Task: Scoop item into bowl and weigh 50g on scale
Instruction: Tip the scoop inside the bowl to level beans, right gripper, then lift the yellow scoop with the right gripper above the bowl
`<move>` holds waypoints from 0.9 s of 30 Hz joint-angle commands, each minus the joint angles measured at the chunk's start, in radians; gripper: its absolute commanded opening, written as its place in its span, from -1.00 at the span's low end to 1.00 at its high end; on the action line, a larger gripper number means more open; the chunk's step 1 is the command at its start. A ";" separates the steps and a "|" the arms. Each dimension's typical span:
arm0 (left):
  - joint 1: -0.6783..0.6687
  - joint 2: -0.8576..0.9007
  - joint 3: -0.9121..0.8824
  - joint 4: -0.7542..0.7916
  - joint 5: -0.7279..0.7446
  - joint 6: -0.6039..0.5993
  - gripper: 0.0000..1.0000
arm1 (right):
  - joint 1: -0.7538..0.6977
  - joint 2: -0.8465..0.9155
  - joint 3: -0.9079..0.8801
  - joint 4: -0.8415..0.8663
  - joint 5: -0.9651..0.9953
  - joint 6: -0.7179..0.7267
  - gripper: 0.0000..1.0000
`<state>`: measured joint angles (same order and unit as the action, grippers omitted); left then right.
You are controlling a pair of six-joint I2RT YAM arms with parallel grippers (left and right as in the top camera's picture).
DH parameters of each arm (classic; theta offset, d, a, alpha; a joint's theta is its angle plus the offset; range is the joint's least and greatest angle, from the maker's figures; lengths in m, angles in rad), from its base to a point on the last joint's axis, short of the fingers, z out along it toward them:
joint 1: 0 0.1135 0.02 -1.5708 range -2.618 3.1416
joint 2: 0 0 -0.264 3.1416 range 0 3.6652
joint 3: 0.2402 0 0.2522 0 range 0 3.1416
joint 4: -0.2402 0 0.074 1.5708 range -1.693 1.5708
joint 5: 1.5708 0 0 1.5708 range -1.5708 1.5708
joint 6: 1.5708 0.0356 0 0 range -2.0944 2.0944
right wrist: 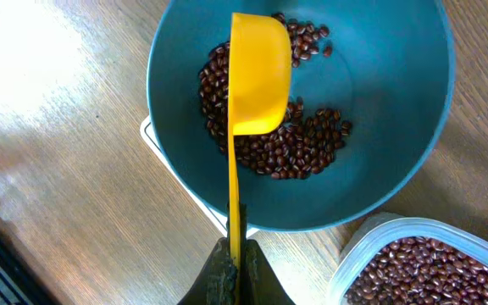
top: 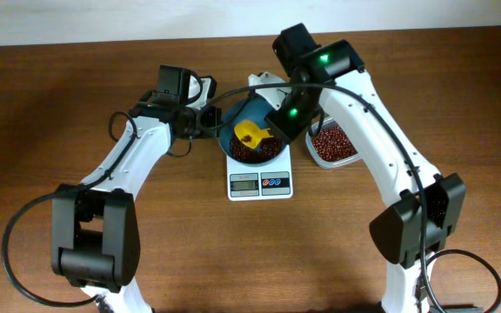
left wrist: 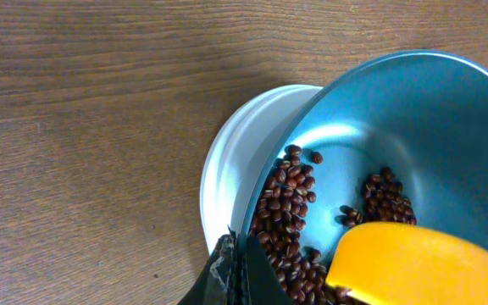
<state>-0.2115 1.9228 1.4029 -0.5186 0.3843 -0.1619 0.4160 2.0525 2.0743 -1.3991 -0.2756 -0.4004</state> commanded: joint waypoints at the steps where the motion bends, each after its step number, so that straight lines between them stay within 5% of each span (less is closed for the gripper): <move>1: -0.006 0.011 0.021 0.002 -0.009 -0.013 -1.00 | -0.024 -0.038 -0.010 0.000 -0.037 -0.010 -0.92; 11: -0.033 0.011 0.021 0.002 -0.060 -0.013 -0.99 | -0.175 -0.046 0.036 -0.011 -0.264 -0.011 -0.92; 13: -0.033 0.011 0.021 0.002 -0.060 -0.013 -0.79 | -0.175 -0.046 0.036 -0.011 -0.264 -0.011 -0.92; 15: -0.033 0.011 0.021 0.003 -0.060 -0.013 -0.19 | -0.175 -0.046 0.037 -0.010 -0.264 -0.011 -0.92; 19: -0.033 0.011 0.029 0.003 -0.060 -0.012 0.10 | -0.175 -0.046 0.037 -0.010 -0.264 -0.011 -0.92; 23: -0.033 0.011 0.044 0.002 -0.071 -0.002 0.05 | -0.175 -0.046 0.037 -0.010 -0.264 -0.011 -0.92; 27: -0.032 0.011 0.050 0.002 -0.084 -0.001 -0.24 | -0.175 -0.046 0.037 -0.010 -0.264 -0.011 -0.92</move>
<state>-0.2420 1.9228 1.4204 -0.5179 0.3233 -0.1738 0.2371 2.0518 2.0869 -1.4097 -0.5182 -0.4007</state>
